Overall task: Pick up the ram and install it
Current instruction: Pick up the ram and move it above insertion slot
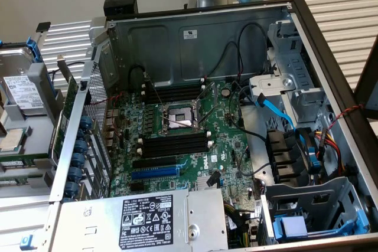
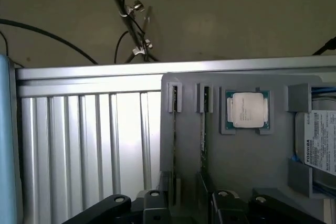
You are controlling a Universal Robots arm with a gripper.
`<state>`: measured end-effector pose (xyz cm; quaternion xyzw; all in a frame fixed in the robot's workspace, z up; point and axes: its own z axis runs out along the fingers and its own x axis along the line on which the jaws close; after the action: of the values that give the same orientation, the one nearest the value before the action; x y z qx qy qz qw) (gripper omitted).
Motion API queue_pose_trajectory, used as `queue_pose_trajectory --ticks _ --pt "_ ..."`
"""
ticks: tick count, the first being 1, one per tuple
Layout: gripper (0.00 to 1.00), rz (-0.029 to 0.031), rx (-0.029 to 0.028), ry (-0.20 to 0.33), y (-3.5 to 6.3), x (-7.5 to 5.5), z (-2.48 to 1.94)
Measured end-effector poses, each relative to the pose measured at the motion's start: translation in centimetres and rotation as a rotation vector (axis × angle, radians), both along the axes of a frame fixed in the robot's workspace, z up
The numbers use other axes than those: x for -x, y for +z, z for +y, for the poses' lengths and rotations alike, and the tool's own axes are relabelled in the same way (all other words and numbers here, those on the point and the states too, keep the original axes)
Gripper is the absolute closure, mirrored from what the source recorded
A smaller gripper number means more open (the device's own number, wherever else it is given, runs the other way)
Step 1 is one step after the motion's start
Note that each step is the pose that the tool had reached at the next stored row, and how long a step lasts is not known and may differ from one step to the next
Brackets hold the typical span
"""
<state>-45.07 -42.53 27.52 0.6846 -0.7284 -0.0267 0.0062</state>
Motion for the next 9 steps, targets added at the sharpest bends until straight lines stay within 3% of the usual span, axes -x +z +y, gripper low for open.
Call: queue_pose_trajectory --ticks 9 --pt "0.64 -0.0012 0.0000 0.000 -1.65 0.0 0.00"
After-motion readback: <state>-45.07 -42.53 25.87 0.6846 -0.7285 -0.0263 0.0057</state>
